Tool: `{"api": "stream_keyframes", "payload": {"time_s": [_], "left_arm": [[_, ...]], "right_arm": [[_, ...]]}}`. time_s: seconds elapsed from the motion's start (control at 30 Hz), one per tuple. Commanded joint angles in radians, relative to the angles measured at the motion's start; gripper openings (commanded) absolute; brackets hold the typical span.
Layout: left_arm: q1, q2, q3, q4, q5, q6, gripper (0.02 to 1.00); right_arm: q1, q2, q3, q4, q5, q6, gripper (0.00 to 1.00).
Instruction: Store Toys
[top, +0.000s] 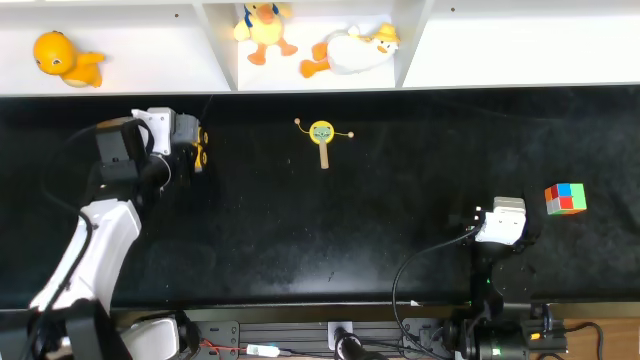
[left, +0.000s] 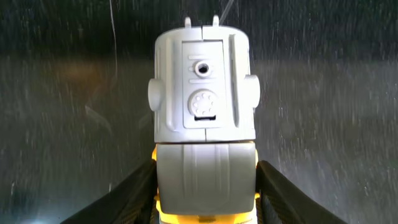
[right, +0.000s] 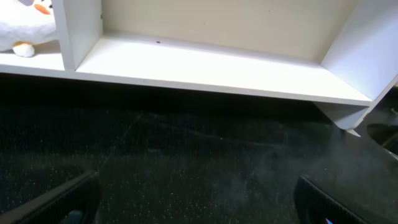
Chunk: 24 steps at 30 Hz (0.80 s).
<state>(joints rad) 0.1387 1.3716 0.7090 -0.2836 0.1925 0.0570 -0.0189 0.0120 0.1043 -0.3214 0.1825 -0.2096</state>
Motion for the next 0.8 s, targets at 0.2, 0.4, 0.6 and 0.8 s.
{"api": "stream_keyframes", "payload": {"time_s": [0.2, 0.4, 0.6, 0.8], "left_arm": [[-0.002, -0.312, 0.001, -0.211, -0.047, 0.039, 0.369], [-0.002, -0.301, 0.085, -0.212, 0.035, 0.034, 0.369], [-0.006, -0.176, 0.234, -0.208, 0.035, 0.035, 0.369], [-0.006, -0.027, 0.375, -0.173, 0.043, 0.035, 0.369]], "right_arm": [[-0.003, -0.008, -0.007, 0.007, -0.006, 0.007, 0.996], [-0.003, -0.008, -0.007, 0.007, -0.006, 0.008, 0.996], [-0.003, -0.008, -0.007, 0.007, -0.006, 0.007, 0.993], [-0.003, -0.008, -0.007, 0.007, -0.006, 0.008, 0.993]]}}
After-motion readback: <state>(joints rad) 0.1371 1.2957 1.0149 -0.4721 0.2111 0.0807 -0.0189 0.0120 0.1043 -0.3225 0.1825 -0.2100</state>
